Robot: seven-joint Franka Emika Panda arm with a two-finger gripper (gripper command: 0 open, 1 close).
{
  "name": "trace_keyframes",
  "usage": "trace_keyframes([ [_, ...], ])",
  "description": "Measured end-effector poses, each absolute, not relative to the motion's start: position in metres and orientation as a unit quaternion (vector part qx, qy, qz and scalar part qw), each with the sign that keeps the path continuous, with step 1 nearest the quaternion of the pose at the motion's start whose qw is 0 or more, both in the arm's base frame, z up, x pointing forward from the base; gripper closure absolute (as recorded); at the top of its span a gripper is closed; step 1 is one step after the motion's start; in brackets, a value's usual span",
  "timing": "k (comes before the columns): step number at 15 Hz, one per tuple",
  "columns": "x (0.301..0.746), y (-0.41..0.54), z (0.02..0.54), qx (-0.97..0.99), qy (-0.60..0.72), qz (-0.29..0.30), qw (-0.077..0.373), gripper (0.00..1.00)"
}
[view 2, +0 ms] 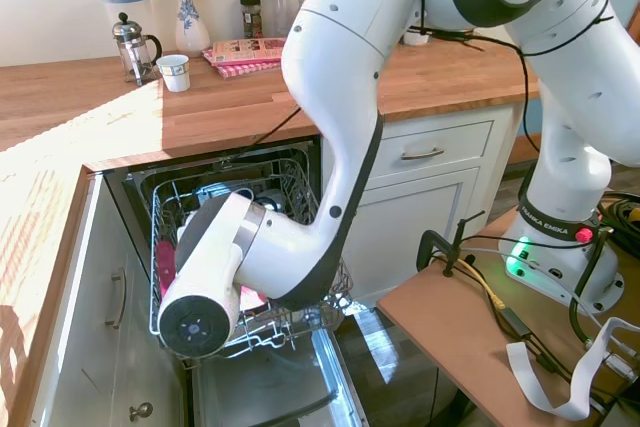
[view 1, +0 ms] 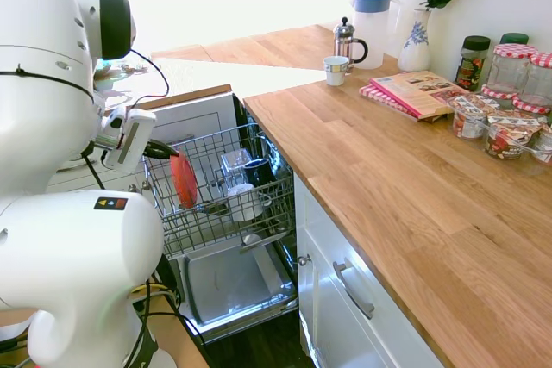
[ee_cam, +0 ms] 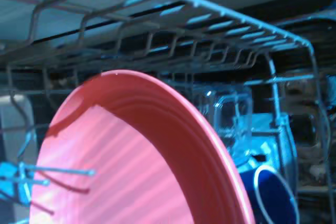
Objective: Put the plate in the dishwasher
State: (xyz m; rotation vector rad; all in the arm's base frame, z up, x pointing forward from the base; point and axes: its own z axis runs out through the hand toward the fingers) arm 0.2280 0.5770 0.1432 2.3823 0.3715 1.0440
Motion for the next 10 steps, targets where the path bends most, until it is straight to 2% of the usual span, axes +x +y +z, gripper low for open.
trace_keyframes([
  [4,0.237,0.583,0.155,0.896,0.111,0.319,0.289,0.0],
  [10,0.254,0.595,0.214,0.928,0.063,0.121,0.348,0.0],
])
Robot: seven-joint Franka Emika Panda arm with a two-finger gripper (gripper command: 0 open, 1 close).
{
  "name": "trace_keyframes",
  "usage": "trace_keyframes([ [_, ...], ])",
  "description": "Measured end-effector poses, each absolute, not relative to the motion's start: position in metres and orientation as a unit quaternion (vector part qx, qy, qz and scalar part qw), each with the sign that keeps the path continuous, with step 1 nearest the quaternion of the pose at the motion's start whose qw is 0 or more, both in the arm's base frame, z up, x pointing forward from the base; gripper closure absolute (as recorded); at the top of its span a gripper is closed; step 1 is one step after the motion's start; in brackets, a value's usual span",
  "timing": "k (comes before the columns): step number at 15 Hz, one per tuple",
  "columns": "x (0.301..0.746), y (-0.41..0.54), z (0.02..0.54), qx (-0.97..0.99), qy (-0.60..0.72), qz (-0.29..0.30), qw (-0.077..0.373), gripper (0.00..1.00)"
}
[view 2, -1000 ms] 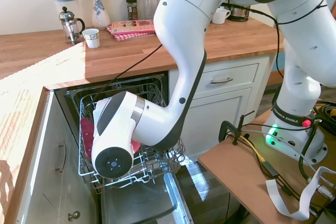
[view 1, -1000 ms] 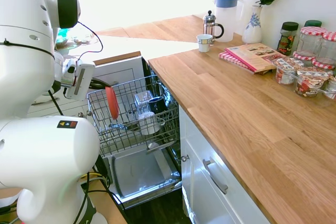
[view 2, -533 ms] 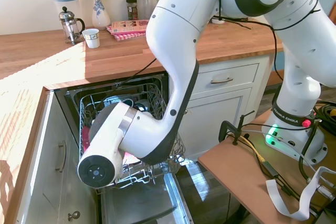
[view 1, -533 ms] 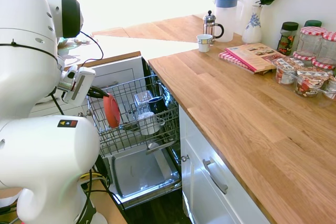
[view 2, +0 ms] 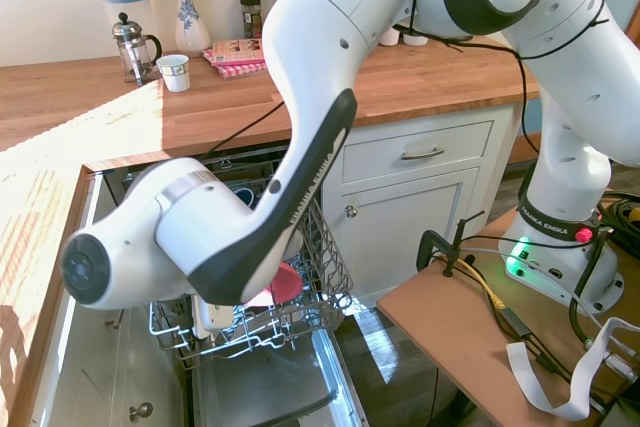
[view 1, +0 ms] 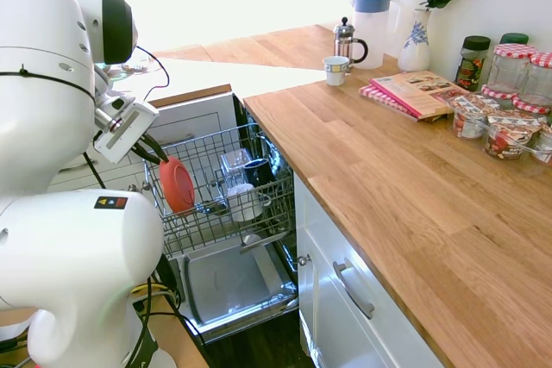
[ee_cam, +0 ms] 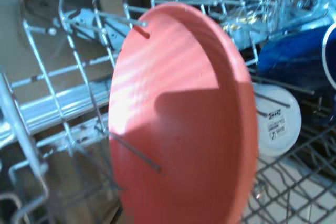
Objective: Put the plate in the dishwasher
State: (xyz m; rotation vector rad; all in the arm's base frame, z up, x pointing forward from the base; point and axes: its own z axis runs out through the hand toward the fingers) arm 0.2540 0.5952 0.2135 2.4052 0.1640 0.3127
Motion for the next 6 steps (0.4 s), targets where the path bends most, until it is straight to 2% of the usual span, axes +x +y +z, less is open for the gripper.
trace_keyframes([
  [4,0.304,0.593,0.29,0.941,0.04,0.037,0.333,0.0],
  [6,0.342,0.571,0.374,0.949,0.023,0.011,0.314,0.0],
])
